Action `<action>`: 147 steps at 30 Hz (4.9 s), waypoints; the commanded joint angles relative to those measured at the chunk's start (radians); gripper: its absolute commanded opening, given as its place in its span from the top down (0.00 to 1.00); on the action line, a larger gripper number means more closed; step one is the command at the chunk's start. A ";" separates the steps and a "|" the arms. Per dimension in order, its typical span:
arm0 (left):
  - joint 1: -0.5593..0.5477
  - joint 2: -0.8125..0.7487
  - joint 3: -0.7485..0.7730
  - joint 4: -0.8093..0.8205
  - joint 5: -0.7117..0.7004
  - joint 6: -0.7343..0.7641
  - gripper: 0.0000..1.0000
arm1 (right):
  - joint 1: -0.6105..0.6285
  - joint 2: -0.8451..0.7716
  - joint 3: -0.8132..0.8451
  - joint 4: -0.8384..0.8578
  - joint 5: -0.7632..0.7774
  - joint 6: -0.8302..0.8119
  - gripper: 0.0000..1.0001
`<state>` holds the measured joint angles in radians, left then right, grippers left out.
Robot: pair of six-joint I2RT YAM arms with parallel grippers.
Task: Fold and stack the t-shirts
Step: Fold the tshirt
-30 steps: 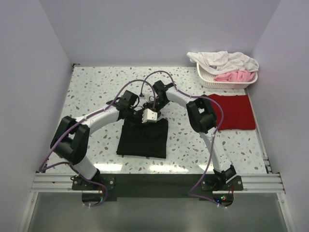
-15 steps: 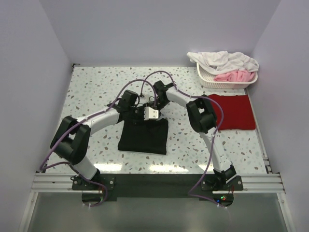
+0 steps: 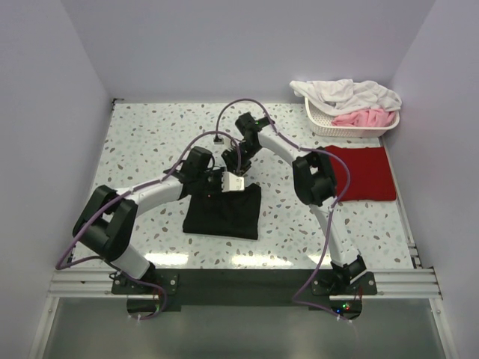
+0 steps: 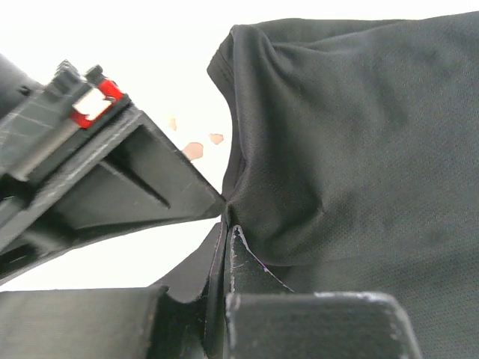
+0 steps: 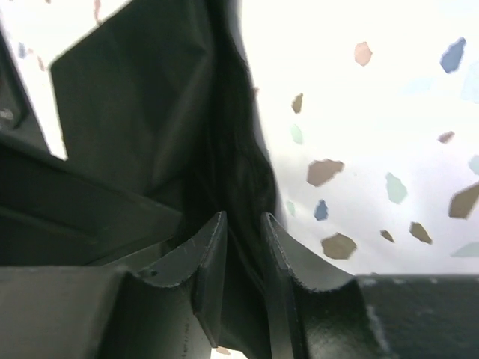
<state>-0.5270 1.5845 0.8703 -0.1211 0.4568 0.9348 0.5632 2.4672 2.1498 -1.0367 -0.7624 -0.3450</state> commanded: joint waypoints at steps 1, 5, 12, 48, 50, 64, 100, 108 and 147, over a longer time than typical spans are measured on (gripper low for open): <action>-0.014 -0.047 -0.013 0.080 -0.012 0.007 1.00 | 0.000 -0.022 0.002 -0.028 0.043 -0.057 0.72; -0.019 -0.046 -0.016 0.150 -0.046 -0.008 1.00 | -0.002 0.013 -0.040 0.012 0.058 -0.063 0.76; -0.019 -0.034 -0.040 0.241 -0.084 -0.017 1.00 | -0.003 0.033 -0.064 -0.002 0.057 -0.111 0.80; 0.386 0.409 0.668 -0.761 0.322 -0.361 0.55 | -0.149 -0.243 -0.057 -0.249 0.135 -0.192 0.33; 0.387 0.457 0.705 -0.781 0.319 -0.366 0.55 | -0.149 -0.252 -0.125 -0.192 0.124 -0.169 0.34; 0.389 0.523 0.688 -0.767 0.246 -0.381 0.62 | -0.148 -0.203 -0.205 -0.166 0.121 -0.189 0.42; 0.458 0.503 0.693 -0.749 0.279 -0.409 1.00 | -0.131 -0.218 -0.177 -0.166 0.129 -0.201 1.00; 0.499 0.474 0.681 -0.729 0.254 -0.407 1.00 | -0.160 -0.264 -0.220 -0.194 0.231 -0.223 1.00; 0.519 -0.125 0.540 -0.215 0.177 -0.531 0.00 | -0.167 -0.605 -0.204 0.485 0.317 0.159 0.01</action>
<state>-0.0132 1.5574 1.4681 -0.4625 0.5884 0.4026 0.3981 2.0205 2.0323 -0.7883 -0.4061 -0.2741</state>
